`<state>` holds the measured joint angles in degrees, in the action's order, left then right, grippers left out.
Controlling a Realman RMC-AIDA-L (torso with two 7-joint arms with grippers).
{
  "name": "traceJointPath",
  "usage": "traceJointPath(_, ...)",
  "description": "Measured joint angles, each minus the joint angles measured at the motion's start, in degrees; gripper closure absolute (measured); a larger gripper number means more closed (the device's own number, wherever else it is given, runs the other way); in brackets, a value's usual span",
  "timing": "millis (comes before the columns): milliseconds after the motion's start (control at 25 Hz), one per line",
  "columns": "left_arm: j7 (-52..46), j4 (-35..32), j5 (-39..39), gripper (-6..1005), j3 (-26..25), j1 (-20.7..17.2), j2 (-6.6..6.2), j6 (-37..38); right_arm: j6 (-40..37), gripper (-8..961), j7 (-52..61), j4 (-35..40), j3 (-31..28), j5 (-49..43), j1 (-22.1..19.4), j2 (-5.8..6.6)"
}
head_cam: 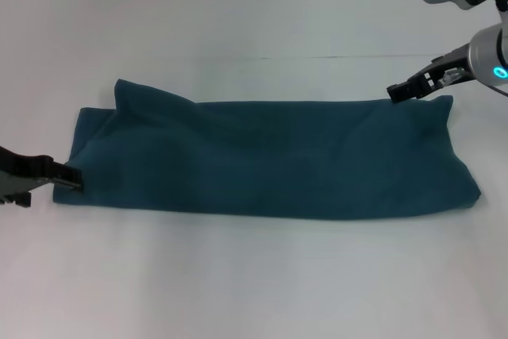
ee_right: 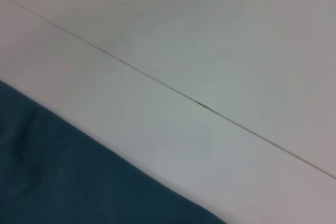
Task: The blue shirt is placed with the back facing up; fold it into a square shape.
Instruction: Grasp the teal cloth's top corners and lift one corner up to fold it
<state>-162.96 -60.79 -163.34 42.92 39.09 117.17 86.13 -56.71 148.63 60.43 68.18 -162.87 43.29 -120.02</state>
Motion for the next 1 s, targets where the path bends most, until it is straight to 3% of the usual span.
traceJointPath(320, -1.2, 5.7, 0.5, 68, -3.8, 2.0, 0.37, -2.6, -0.2, 22, 0.0, 0.5, 2.7, 0.0, 0.2, -0.06)
traceJointPath(1000, -3.2, 12.7, -0.1, 69, -3.6, 3.6, -0.32, -10.5, -0.1, 22, 0.1, 0.3, 3.6, 0.0, 0.4, -0.04)
